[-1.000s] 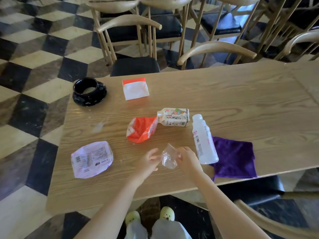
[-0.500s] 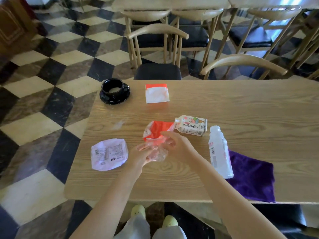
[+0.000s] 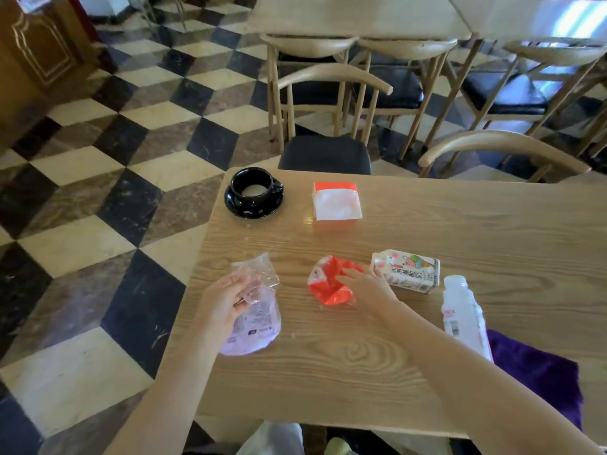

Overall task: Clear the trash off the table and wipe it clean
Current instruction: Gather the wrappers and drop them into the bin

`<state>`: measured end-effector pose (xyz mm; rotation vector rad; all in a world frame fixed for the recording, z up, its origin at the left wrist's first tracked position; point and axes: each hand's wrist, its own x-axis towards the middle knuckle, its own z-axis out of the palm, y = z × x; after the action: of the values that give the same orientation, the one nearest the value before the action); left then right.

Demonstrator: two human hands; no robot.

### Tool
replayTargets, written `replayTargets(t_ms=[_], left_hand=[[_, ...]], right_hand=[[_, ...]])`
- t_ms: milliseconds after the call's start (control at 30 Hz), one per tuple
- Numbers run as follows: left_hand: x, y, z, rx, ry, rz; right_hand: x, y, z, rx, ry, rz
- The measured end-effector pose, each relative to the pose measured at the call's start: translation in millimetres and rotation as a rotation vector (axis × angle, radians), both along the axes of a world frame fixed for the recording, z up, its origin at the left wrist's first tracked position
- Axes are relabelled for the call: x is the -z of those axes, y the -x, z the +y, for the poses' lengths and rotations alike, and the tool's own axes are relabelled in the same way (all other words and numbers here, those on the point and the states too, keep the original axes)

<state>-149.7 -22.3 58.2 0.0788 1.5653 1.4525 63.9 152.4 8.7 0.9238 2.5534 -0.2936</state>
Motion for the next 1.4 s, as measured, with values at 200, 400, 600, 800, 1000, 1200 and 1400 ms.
replayTargets(t_ms=[200,400,600,800,1000,1200,1400], left_hand=[[9,17,1,0.018,-0.011,-0.015],[7,5,17,0.014,-0.022,-0.055],[-15,-30,51,0.035,-0.022,-0.034],[-31,-47,55,0.123,-0.210,-0.058],[-47,-55,53,0.346,-0.275,0.106],[-51,-71,41,0.117,-0.313,0.058],[-44,-78,-1,0.020,-0.260,0.046]], right_hand=[[-7,6,2,0.142,0.020,0.118],[-48,17,-10,0.398,0.138,0.480],[-85,43,-42,0.208,0.143,0.612],[-91,35,-49,0.143,0.028,0.589],[-99,19,-46,0.028,0.017,0.511],[-105,2,-59,0.043,0.140,0.560],[-108,-3,-86,0.102,0.335,0.765]])
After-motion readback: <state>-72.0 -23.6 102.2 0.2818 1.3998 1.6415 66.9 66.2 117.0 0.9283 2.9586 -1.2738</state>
